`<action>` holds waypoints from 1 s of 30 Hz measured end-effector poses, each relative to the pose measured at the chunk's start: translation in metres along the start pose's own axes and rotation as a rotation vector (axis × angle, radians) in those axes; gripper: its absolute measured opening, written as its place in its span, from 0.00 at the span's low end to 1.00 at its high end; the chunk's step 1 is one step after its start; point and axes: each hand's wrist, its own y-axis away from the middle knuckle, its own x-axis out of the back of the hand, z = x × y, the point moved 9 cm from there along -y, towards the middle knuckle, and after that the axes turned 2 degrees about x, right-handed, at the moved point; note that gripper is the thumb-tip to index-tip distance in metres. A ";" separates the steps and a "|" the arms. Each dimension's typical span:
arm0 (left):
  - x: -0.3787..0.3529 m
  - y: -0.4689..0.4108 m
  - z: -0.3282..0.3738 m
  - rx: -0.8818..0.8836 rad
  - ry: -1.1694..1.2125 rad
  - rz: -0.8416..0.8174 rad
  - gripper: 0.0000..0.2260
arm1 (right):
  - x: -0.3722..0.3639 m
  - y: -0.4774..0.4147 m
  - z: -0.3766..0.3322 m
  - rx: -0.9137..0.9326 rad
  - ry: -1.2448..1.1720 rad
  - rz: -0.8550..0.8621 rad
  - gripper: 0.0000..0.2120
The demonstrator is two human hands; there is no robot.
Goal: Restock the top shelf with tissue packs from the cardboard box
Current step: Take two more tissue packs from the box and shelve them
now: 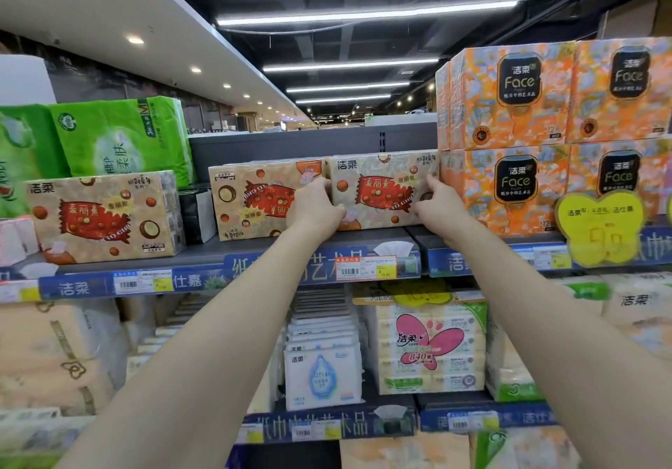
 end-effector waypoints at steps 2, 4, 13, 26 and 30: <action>0.008 0.007 0.006 -0.044 -0.031 0.027 0.21 | 0.001 0.007 -0.008 0.041 0.052 -0.004 0.36; 0.015 0.015 0.014 -0.094 -0.072 0.048 0.21 | 0.002 0.017 -0.021 0.109 0.125 -0.009 0.34; 0.036 0.110 0.056 -0.330 -0.310 -0.009 0.23 | 0.018 0.118 -0.057 0.223 0.392 -0.077 0.25; -0.033 0.363 0.045 -0.401 -0.255 -0.391 0.23 | 0.054 0.372 0.068 -0.116 0.612 -0.253 0.23; -0.079 0.444 0.044 -0.386 -0.264 -0.570 0.24 | 0.077 0.446 0.135 -0.265 0.655 -0.287 0.25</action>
